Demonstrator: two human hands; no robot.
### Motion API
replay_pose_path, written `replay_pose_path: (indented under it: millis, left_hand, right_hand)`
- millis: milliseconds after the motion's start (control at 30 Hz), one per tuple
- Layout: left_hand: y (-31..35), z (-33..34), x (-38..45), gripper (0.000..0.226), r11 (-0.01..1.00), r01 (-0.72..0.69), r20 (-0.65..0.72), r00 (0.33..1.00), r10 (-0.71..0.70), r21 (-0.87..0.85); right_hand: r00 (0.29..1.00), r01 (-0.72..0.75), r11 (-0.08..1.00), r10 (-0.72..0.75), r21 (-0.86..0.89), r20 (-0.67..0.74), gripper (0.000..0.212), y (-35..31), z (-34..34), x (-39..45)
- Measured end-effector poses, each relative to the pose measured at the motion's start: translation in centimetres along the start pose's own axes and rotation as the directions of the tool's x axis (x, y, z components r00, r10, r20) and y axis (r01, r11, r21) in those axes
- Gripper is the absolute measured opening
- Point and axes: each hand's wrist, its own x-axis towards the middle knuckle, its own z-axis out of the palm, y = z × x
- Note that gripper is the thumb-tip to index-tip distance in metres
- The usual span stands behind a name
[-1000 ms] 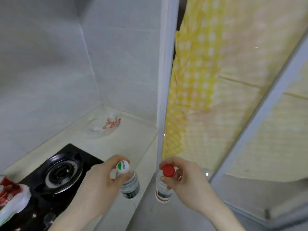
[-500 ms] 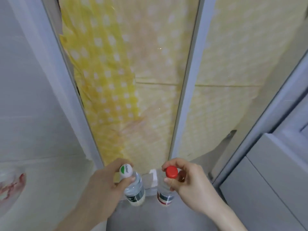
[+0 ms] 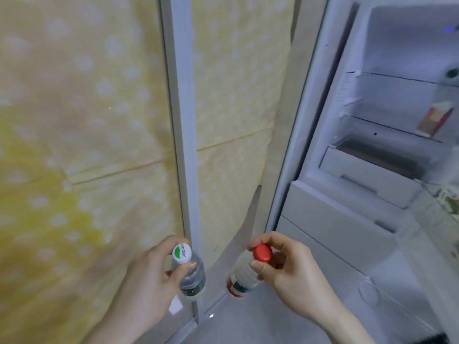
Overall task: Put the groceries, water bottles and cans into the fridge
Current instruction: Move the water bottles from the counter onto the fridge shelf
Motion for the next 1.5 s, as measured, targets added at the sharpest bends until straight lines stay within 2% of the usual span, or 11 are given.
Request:
replay_pose_path:
  millis: [300, 433, 700, 933, 1067, 1300, 1500]
  left_hand:
    - [7.4, 4.7, 10.8, 0.02, 0.968, -0.226, 0.079, 0.969, 0.235, -0.106]
    - [11.5, 6.6, 15.4, 0.024, 0.947, -0.281, 0.049, 0.955, 0.292, -0.152]
    - [20.5, 10.5, 23.6, 0.025, 0.886, -0.391, -0.065, 0.92, 0.387, -0.249]
    - [26.5, 13.8, 29.5, 0.023, 0.806, -0.469, -0.131, 0.881, 0.454, -0.361]
    - [29.5, 15.3, 32.9, 0.025, 0.73, -0.526, -0.176, 0.846, 0.504, -0.437]
    - [35.2, 17.8, 39.6, 0.022, 0.544, -0.615, -0.269, 0.766, 0.584, -0.57]
    - [39.9, 19.1, 45.8, 0.021, 0.377, -0.686, -0.351, 0.676, 0.648, -0.623]
  right_hand:
    - [0.962, -0.065, 0.998, 0.065, 0.01, -0.265, 0.022, 1.7, -8.7, 4.2]
    - [0.929, -0.066, 0.996, 0.081, 0.052, -0.361, 0.021, 2.6, -13.3, 7.4]
    - [0.839, 0.056, 0.998, -0.034, 0.024, -0.542, 0.022, 2.9, -22.0, 13.4]
    - [0.714, 0.124, 0.992, -0.093, -0.006, -0.694, 0.021, 3.3, -27.1, 16.9]
    - [0.619, 0.163, 0.986, -0.134, -0.04, -0.774, 0.02, 3.3, -29.6, 18.7]
    - [0.401, 0.247, 0.965, -0.184, -0.087, -0.898, 0.019, 3.3, -33.0, 24.0]
    - [0.225, 0.236, 0.948, -0.269, -0.215, -0.937, 0.02, 1.9, -36.1, 29.3]
